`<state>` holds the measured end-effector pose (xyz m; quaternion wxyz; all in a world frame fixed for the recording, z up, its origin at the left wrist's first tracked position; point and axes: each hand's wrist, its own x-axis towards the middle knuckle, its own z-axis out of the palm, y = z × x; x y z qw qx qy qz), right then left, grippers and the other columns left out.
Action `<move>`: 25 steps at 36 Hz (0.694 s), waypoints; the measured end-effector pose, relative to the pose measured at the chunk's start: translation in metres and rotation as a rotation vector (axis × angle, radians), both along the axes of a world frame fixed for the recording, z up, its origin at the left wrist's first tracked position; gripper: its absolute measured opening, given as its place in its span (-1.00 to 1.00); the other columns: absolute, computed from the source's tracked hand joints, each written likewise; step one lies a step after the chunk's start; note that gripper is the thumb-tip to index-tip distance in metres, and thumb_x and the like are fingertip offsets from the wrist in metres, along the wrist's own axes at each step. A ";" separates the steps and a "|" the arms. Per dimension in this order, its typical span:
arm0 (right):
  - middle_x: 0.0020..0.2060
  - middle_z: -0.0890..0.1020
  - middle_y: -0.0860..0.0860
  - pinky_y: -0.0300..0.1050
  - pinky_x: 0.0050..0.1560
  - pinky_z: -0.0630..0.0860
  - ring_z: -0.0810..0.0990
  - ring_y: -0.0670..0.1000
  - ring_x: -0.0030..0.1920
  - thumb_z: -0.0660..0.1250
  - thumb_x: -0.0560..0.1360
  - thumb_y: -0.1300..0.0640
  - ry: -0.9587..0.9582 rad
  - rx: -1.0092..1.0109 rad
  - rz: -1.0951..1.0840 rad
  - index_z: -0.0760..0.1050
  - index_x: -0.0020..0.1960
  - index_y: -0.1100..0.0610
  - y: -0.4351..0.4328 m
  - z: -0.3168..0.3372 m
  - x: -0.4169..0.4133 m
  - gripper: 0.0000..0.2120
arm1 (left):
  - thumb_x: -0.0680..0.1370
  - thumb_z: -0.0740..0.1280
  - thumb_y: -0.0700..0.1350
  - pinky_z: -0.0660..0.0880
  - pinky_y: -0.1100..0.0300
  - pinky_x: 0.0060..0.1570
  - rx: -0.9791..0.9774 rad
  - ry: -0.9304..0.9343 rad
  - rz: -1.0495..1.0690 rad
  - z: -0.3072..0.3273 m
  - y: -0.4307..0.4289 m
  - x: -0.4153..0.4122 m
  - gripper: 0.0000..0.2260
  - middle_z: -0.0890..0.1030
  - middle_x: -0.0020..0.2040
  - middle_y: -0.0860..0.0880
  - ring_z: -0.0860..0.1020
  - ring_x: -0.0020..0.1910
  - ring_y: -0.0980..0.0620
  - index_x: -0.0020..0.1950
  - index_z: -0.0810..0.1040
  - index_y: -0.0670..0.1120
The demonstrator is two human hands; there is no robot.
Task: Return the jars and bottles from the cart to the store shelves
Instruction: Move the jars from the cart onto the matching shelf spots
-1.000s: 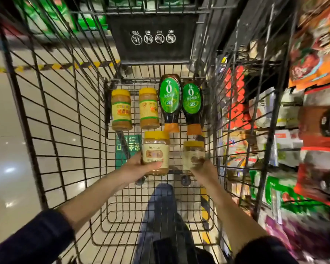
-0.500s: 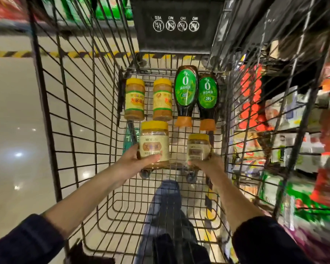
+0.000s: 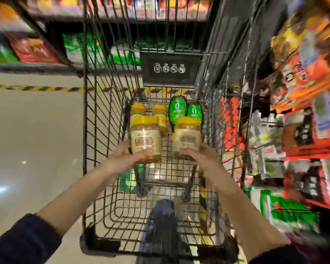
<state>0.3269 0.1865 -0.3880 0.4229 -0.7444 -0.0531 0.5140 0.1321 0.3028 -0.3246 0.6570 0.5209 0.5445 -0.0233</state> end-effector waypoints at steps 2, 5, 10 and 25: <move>-0.14 0.67 0.03 -0.43 -0.41 0.47 0.57 -0.16 -0.29 0.52 0.28 0.32 -0.008 0.077 -0.005 0.54 -0.10 0.10 -0.002 0.033 -0.003 -0.73 | 0.11 0.53 0.20 0.32 -0.08 0.35 0.040 -0.018 0.033 0.024 -0.003 -0.003 -0.01 0.47 0.27 -0.03 0.44 0.26 -0.05 0.45 0.22 -0.05; -0.12 0.61 -0.03 -0.53 -0.40 0.41 0.54 -0.15 -0.22 0.48 0.30 0.40 -0.057 0.179 -0.024 0.48 -0.04 0.14 -0.009 0.083 -0.003 -0.67 | 0.26 0.51 -0.01 0.28 0.00 0.37 0.092 -0.115 0.079 0.057 -0.009 -0.004 -0.13 0.47 0.27 -0.05 0.44 0.25 -0.02 0.47 0.16 -0.09; -0.15 0.62 -0.08 -0.55 -0.29 0.44 0.58 -0.38 -0.32 0.55 0.23 0.32 -0.227 0.314 0.054 0.52 0.05 0.15 -0.030 0.161 -0.001 -0.57 | 0.30 0.52 -0.12 0.46 0.21 0.20 0.213 -0.264 0.050 0.121 -0.018 -0.003 -0.25 0.60 0.11 -0.04 0.59 0.05 0.13 0.41 0.28 -0.18; -0.22 0.68 -0.15 -0.46 -0.25 0.48 0.63 -0.29 -0.24 0.57 0.17 0.39 -0.675 0.619 -0.201 0.54 0.07 0.19 -0.148 0.358 -0.020 -0.49 | 0.35 0.48 -0.30 0.53 0.44 -0.21 0.583 -0.730 -0.294 0.295 -0.068 0.037 -0.50 0.66 -0.02 0.01 0.65 -0.17 0.23 0.25 0.46 -0.16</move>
